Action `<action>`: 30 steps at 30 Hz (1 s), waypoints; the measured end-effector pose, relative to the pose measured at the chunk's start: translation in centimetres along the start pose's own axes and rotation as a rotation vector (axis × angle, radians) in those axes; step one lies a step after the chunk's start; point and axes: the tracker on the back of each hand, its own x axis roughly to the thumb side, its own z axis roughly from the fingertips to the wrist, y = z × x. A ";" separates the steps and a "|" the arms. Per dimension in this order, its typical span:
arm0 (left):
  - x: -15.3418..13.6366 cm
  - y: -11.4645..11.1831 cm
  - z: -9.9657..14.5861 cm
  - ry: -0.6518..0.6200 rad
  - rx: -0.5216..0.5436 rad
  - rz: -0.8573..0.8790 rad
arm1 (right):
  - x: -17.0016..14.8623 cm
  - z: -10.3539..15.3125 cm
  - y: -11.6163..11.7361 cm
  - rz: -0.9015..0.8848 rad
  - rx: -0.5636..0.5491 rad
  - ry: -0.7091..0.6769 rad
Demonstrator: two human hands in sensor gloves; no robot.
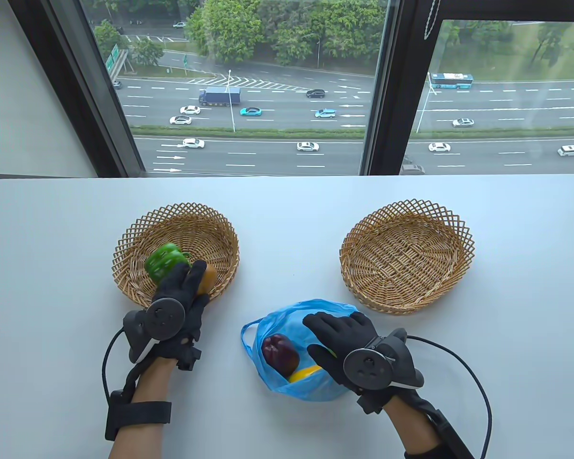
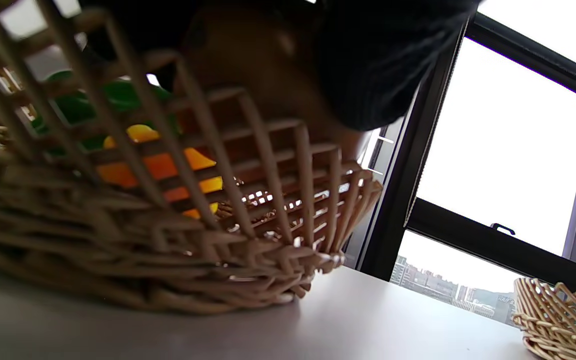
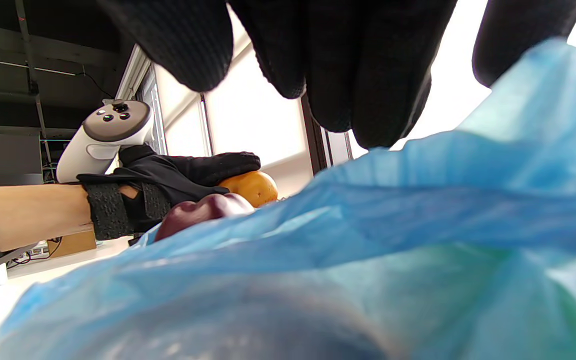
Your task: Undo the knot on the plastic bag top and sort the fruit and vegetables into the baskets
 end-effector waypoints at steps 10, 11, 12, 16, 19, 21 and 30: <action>0.1 0.5 -0.3 0.032 -0.009 -0.051 | 0.0 -0.1 0.2 -0.006 0.009 0.005; -0.2 0.6 -0.3 0.048 -0.002 -0.054 | 0.0 -0.1 0.2 -0.007 0.010 0.005; -0.4 0.7 -0.3 0.063 -0.001 -0.047 | 0.0 -0.1 0.2 -0.007 0.012 0.005; -1.7 1.0 -0.1 0.115 0.003 0.076 | 0.0 -0.1 0.2 -0.006 0.018 0.005; -2.6 1.0 0.0 0.108 0.033 0.203 | 0.0 -0.1 0.2 -0.005 0.017 0.006; -3.0 1.4 0.1 0.105 0.065 0.260 | 0.0 -0.1 0.2 -0.005 0.014 0.006; -3.6 1.7 0.5 0.145 0.016 0.279 | -0.1 -0.1 0.3 -0.006 0.017 0.006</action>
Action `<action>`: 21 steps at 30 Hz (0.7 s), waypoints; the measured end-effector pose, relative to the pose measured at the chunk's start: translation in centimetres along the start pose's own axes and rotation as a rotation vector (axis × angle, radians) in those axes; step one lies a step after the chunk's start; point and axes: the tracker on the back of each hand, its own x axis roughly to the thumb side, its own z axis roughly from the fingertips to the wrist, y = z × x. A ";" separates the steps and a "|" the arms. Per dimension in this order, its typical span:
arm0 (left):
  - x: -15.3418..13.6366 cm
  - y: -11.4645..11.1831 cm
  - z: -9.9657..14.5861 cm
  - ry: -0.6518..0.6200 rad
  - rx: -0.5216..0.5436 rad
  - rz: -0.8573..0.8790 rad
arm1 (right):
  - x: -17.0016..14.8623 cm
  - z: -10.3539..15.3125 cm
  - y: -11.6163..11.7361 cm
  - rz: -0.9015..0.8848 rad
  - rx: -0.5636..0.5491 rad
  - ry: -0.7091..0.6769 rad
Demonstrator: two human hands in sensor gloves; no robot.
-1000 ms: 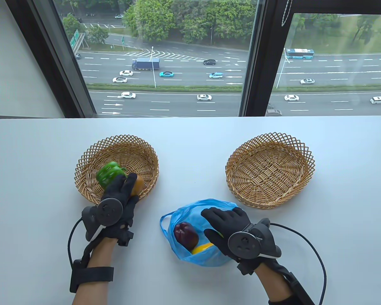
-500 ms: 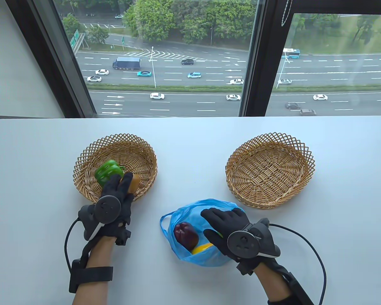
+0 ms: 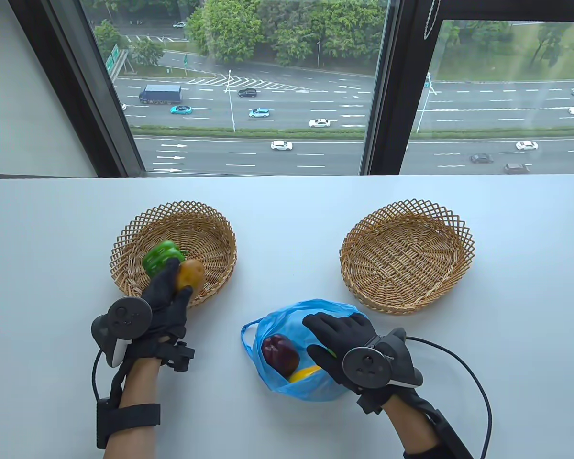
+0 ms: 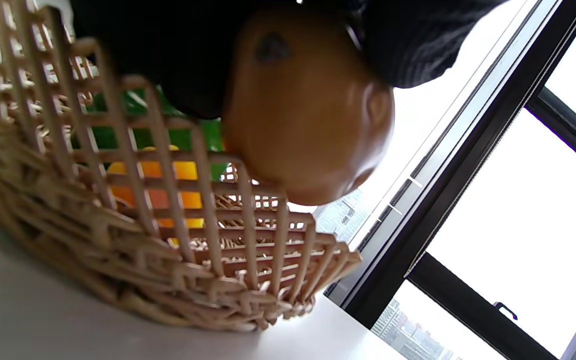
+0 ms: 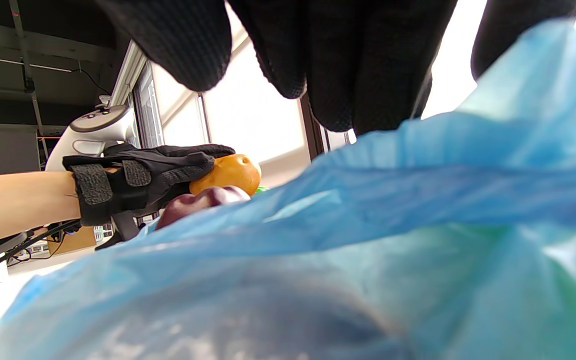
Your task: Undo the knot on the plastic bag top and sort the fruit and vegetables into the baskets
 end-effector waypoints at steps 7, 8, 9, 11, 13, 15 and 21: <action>-0.1 -1.0 -0.4 0.032 -0.060 -0.039 | 0.0 0.0 0.0 -0.002 0.003 0.001; 0.0 -1.1 -0.5 0.028 -0.054 -0.045 | 0.0 0.0 0.0 -0.002 0.003 0.002; 0.2 -1.1 -0.5 0.023 -0.059 -0.066 | 0.0 0.0 0.0 -0.003 0.005 0.003; 0.5 -1.3 -0.5 0.015 -0.056 -0.089 | 0.0 0.0 0.1 -0.003 0.009 0.003; 0.6 -1.3 -0.6 0.018 -0.049 -0.101 | 0.0 0.0 0.1 -0.004 0.014 0.003; 0.5 -1.2 -0.6 0.030 -0.021 -0.119 | 0.0 0.0 0.2 -0.006 0.018 0.003; 1.1 -2.4 -0.4 -0.012 -0.068 -0.227 | 0.0 -0.1 0.2 -0.007 0.023 0.003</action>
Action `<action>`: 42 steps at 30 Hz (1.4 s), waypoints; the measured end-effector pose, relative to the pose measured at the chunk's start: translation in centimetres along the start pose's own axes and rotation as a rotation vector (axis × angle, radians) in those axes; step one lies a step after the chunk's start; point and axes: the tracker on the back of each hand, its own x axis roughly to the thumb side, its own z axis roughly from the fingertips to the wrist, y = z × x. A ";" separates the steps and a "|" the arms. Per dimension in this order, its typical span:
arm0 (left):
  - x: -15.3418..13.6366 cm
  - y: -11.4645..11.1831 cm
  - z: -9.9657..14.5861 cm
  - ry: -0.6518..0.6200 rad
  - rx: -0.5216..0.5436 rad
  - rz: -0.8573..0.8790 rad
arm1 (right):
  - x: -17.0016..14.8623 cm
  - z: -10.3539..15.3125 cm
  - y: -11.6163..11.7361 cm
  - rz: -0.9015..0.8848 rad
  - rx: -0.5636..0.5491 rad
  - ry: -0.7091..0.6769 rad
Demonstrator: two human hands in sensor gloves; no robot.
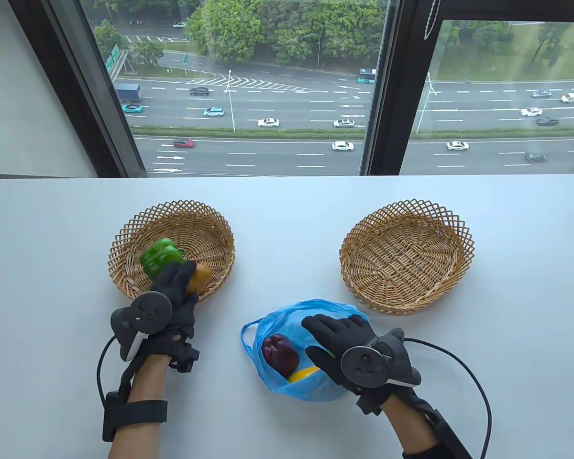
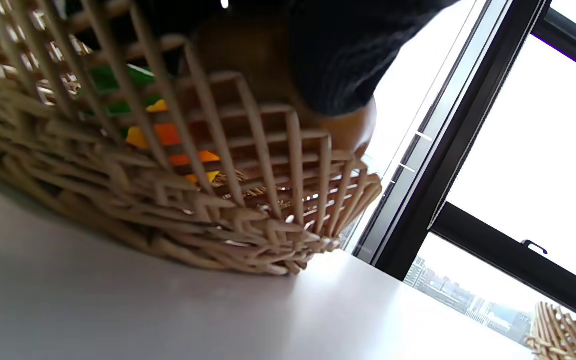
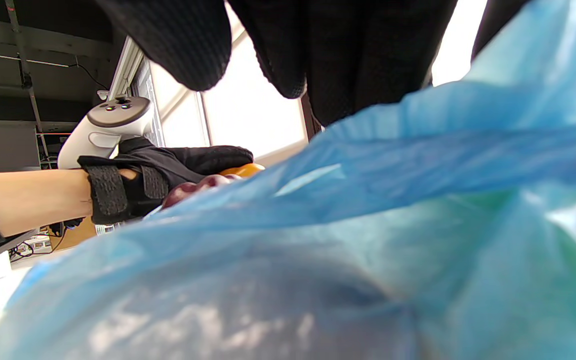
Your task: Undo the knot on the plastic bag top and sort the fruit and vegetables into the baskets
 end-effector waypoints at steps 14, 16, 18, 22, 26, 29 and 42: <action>0.3 -1.0 0.1 0.003 -0.114 -0.047 | -0.1 0.0 -0.4 0.008 -0.014 0.001; 0.3 -0.9 0.1 0.004 -0.113 -0.031 | -0.2 0.1 -0.6 0.009 -0.023 0.005; 0.3 -0.9 0.1 0.003 -0.117 -0.023 | -0.3 0.1 -0.7 0.012 -0.027 0.009; 0.5 -0.8 0.2 -0.018 -0.114 -0.032 | -0.7 0.2 -1.4 0.043 -0.049 0.025; 1.8 -0.2 0.7 -0.069 -0.098 -0.035 | -1.1 0.3 -1.8 0.040 -0.061 0.045; 3.1 0.3 1.3 -0.119 -0.090 -0.046 | -1.1 0.4 -1.8 0.059 -0.046 0.050; 9.6 1.4 4.4 -0.404 -0.111 0.006 | 0.7 -0.2 -0.1 0.245 0.101 0.010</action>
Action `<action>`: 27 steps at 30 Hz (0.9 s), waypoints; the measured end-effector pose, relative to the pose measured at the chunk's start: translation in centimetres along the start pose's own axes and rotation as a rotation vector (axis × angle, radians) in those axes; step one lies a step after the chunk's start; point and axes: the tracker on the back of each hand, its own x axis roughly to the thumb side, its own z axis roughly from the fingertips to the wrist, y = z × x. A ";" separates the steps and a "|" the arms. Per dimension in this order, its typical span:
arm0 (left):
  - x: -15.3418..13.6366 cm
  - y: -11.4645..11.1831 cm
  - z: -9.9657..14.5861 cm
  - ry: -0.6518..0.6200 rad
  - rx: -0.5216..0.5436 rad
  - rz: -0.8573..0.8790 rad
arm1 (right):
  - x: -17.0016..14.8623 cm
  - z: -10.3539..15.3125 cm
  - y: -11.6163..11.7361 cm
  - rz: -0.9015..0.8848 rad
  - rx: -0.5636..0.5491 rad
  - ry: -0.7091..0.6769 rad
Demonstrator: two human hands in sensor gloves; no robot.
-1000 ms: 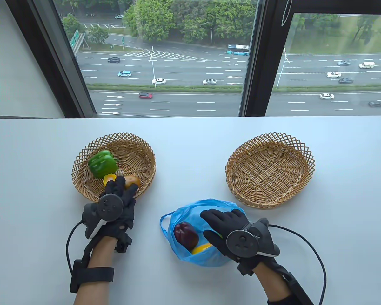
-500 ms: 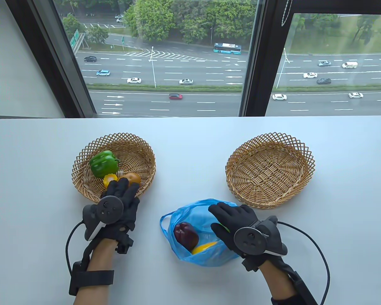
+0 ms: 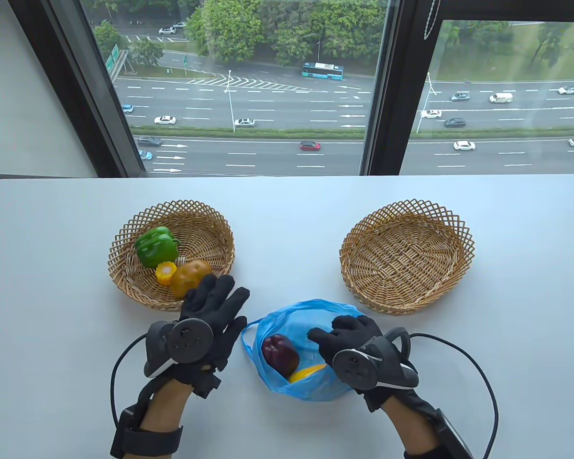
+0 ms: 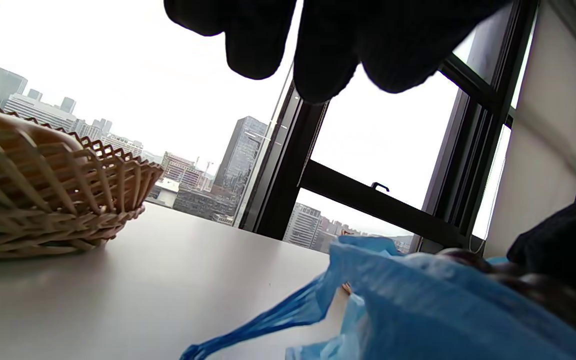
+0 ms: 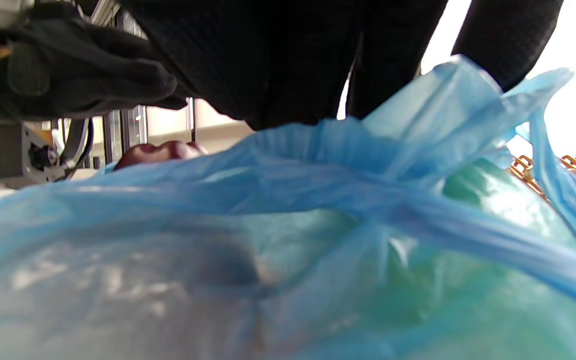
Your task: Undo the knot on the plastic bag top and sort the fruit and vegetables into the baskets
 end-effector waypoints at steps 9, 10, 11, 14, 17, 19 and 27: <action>3.7 -2.8 0.0 -0.168 -0.129 0.008 | 0.1 -0.1 0.1 0.022 0.106 -0.024; 4.0 -3.1 0.0 -0.170 -0.133 -0.004 | 0.1 -0.1 0.1 0.009 0.114 -0.023; 4.4 -3.5 0.0 -0.182 -0.153 -0.017 | 0.1 -0.1 0.0 0.018 0.130 -0.032; 5.1 -4.4 0.0 -0.209 -0.229 -0.040 | 0.5 0.0 -0.1 0.062 0.162 -0.045; 5.4 -4.8 -0.1 -0.225 -0.268 -0.045 | 0.9 0.0 0.0 0.071 0.207 -0.048; 5.4 -4.9 -0.1 -0.224 -0.285 -0.044 | 1.0 0.0 0.3 0.045 0.253 -0.048; 4.6 -5.1 -0.3 -0.164 -0.337 -0.005 | 2.4 -0.2 1.5 0.119 0.360 -0.096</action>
